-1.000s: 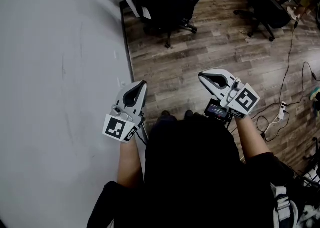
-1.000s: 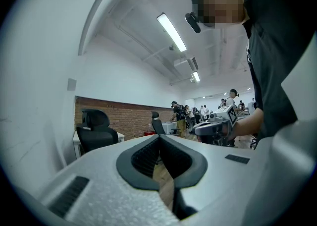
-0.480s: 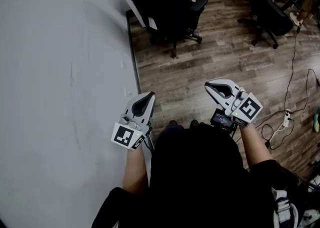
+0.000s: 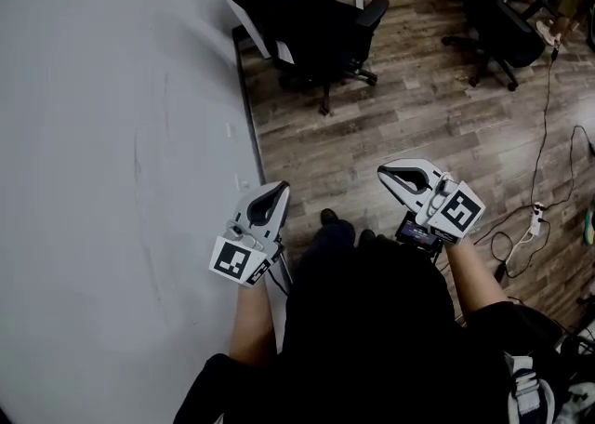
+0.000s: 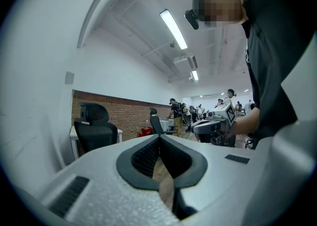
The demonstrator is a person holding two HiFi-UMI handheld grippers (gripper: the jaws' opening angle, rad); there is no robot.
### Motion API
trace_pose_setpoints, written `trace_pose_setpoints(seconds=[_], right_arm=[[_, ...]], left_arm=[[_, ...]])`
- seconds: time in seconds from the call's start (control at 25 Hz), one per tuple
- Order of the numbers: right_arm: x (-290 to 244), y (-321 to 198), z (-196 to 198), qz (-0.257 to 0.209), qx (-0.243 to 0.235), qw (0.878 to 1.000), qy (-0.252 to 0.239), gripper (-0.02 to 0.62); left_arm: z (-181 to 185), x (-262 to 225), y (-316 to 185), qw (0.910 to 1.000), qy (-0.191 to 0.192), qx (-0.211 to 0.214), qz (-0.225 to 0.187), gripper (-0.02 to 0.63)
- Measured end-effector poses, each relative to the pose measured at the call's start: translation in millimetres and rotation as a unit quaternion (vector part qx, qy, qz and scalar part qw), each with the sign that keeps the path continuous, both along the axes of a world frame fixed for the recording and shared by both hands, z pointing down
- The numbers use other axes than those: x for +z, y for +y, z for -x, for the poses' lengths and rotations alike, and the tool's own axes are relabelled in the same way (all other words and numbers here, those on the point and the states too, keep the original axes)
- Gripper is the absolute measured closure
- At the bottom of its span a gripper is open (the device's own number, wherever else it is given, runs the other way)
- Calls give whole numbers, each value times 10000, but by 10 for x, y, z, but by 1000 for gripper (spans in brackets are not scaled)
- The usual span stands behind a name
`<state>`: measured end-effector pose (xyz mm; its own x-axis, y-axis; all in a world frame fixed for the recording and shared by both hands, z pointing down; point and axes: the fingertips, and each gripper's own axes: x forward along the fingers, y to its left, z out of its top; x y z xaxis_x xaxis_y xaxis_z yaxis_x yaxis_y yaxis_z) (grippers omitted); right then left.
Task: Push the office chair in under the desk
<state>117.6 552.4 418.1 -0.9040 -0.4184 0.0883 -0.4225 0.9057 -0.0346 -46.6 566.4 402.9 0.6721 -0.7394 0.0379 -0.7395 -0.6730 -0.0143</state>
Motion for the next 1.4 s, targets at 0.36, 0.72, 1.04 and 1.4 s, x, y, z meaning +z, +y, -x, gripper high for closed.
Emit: trace_pose_setpoints(seconds=[0.36, 0.72, 1.04, 1.4], right_arm=[[31, -762, 511, 55, 111, 9995, 291, 589], [-206, -1389, 1030, -67, 223, 9985, 491, 589], [60, -1558, 1177, 210, 363, 9966, 707, 589], [163, -2171, 1361, 248, 312, 9973, 610, 589]], left_arm=[[554, 57, -837, 9996, 281, 3, -43, 592], [938, 77, -1659, 9976, 591, 348, -38, 592], [1119, 283, -1932, 9957, 788, 470, 109, 591], [1515, 392, -2427, 9978, 630, 141, 181, 591]])
